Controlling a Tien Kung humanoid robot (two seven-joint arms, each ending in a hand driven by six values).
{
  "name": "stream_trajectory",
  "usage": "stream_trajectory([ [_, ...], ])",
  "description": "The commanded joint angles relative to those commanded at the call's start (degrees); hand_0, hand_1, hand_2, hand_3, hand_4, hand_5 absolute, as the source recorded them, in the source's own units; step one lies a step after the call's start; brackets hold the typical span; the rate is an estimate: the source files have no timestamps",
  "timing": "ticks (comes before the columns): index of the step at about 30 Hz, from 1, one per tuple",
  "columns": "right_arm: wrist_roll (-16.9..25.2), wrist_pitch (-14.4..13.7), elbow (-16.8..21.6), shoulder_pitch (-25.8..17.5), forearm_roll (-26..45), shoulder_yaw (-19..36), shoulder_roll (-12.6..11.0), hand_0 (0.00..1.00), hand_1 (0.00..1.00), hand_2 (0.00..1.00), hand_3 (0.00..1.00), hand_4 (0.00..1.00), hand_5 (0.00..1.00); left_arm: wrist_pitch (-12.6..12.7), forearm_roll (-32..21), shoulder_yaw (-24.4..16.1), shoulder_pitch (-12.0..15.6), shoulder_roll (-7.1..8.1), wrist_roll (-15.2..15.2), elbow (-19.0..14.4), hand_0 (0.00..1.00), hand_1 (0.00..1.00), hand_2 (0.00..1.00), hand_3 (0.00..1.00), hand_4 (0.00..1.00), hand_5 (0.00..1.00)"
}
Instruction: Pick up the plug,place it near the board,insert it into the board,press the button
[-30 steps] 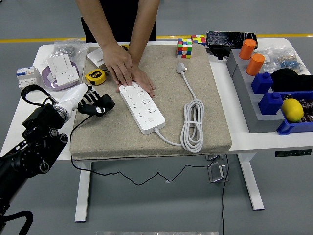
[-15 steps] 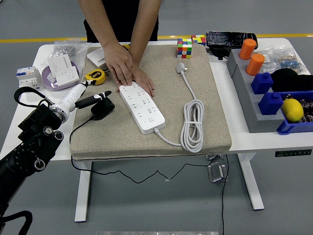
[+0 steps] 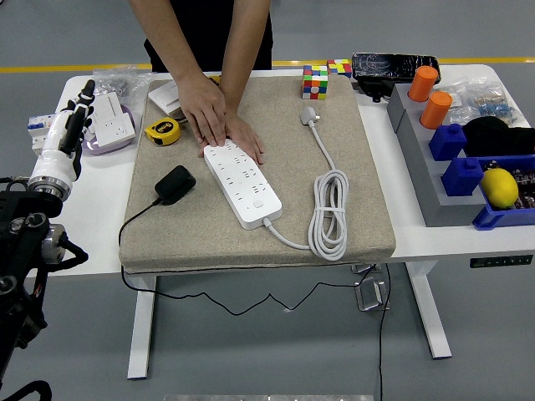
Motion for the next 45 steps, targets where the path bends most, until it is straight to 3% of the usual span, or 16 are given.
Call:
stream_trajectory([
  [3, 0.0, 0.0, -0.4, -0.1, -0.4, 2.1, 0.4, 0.946, 0.914, 0.834, 0.817, 0.998, 0.998, -0.1, -6.5, -3.8, 3.4, -1.52, 0.1, -5.0, 0.876, 0.846, 0.806, 0.825, 0.998, 0.998],
  [6, 0.1, 0.0, -0.4, 0.5, -0.7, 2.7, 0.3, 0.946, 0.914, 0.834, 0.817, 0.998, 0.998, 0.2, -9.9, -7.5, 7.0, -2.62, -0.4, -9.9, 0.876, 0.846, 0.806, 0.825, 0.998, 0.998],
  [13, 0.1, 0.0, -0.3, 0.1, -0.9, 3.1, 0.8, 0.946, 0.914, 0.834, 0.818, 0.998, 0.998, 0.1, -12.6, -12.2, 12.1, -3.58, -0.9, -16.7, 0.867, 0.828, 0.791, 0.813, 0.998, 0.998],
  [18, 0.1, 0.0, -0.2, 0.2, -0.8, 2.3, 1.0, 0.946, 0.914, 0.835, 0.818, 0.998, 0.998, -0.3, -12.1, -14.1, 12.8, -4.06, -0.8, -18.4, 0.859, 0.821, 0.785, 0.799, 0.998, 0.998],
  [24, 0.0, 0.0, 0.2, 2.6, 0.4, -1.5, -0.2, 0.946, 0.914, 0.835, 0.819, 0.998, 0.998, 1.1, -5.8, -17.6, 13.8, -4.06, -0.7, -20.5, 0.839, 0.802, 0.771, 0.780, 0.998, 0.998],
  [31, 0.0, 0.1, 0.6, 3.5, 0.6, -3.8, -0.5, 0.946, 0.914, 0.834, 0.818, 0.998, 0.998, 0.4, -1.8, -16.8, 14.9, -4.06, 0.3, -20.1, 0.834, 0.797, 0.771, 0.781, 0.998, 0.998],
  [45, 0.1, 0.2, 1.1, 4.8, 0.8, -6.2, -0.7, 0.950, 0.912, 0.835, 0.822, 0.998, 0.998, 0.1, -0.3, -15.1, 14.8, -4.06, 0.9, -18.9, 0.829, 0.790, 0.764, 0.776, 0.998, 0.998],
])
